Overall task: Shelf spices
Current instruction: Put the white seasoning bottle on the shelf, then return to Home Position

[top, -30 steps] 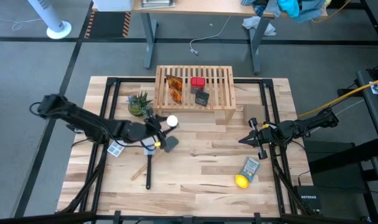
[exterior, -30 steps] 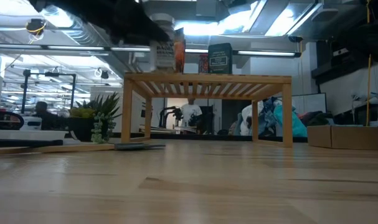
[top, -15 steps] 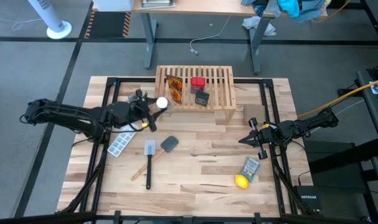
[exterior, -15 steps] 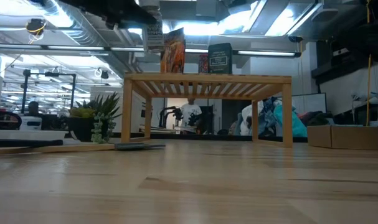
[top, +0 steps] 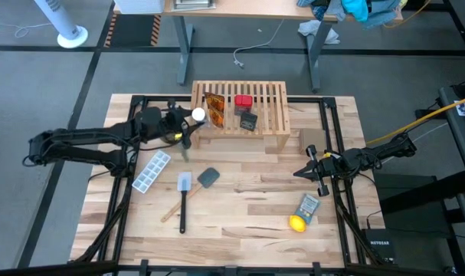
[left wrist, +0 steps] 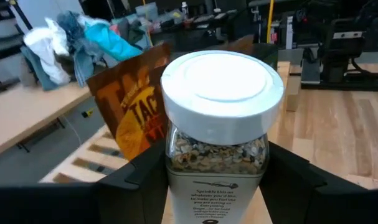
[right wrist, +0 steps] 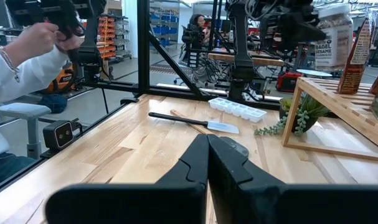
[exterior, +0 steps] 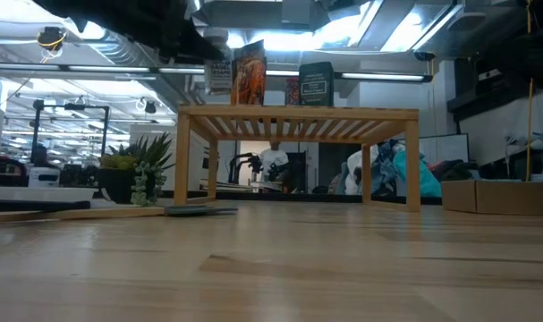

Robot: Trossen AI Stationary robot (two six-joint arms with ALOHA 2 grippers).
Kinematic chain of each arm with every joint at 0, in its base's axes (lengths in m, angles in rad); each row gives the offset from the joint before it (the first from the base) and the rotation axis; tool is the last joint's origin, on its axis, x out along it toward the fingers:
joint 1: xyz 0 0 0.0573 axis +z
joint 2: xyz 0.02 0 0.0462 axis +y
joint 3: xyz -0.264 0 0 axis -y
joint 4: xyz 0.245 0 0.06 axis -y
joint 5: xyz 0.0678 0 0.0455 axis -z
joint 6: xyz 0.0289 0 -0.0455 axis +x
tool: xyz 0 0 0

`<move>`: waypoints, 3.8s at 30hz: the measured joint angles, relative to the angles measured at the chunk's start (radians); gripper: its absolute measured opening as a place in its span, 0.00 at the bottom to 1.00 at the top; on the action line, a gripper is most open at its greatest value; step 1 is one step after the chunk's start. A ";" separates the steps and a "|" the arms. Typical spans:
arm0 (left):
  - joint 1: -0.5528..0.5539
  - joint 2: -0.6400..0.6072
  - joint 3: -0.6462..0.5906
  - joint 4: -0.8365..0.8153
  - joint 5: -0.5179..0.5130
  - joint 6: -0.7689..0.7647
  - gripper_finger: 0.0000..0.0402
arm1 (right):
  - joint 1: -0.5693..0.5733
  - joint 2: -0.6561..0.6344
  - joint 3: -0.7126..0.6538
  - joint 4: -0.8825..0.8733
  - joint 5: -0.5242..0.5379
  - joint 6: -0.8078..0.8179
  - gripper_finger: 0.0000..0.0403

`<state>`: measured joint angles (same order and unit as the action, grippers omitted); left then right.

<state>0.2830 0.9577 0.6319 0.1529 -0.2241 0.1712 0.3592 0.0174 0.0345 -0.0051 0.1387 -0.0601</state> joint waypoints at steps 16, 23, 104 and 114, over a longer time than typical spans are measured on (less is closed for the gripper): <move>0.099 0.000 -0.003 -0.064 0.145 -0.031 0.48 | 0.000 0.000 0.001 0.000 0.000 0.000 0.02; 0.118 0.001 -0.003 -0.056 0.146 -0.033 0.57 | 0.000 0.000 0.001 0.000 0.000 0.000 0.02; 0.047 -0.951 -0.622 0.001 0.226 -0.221 0.28 | 0.000 0.000 0.003 -0.016 -0.002 0.000 0.02; -0.011 -0.945 -0.622 -0.141 0.223 -0.197 0.12 | 0.000 0.000 0.003 -0.016 -0.001 0.000 0.02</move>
<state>0.2718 0.0130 0.0101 0.0118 -0.0014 -0.0258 0.3595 0.0174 0.0380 -0.0213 0.1374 -0.0602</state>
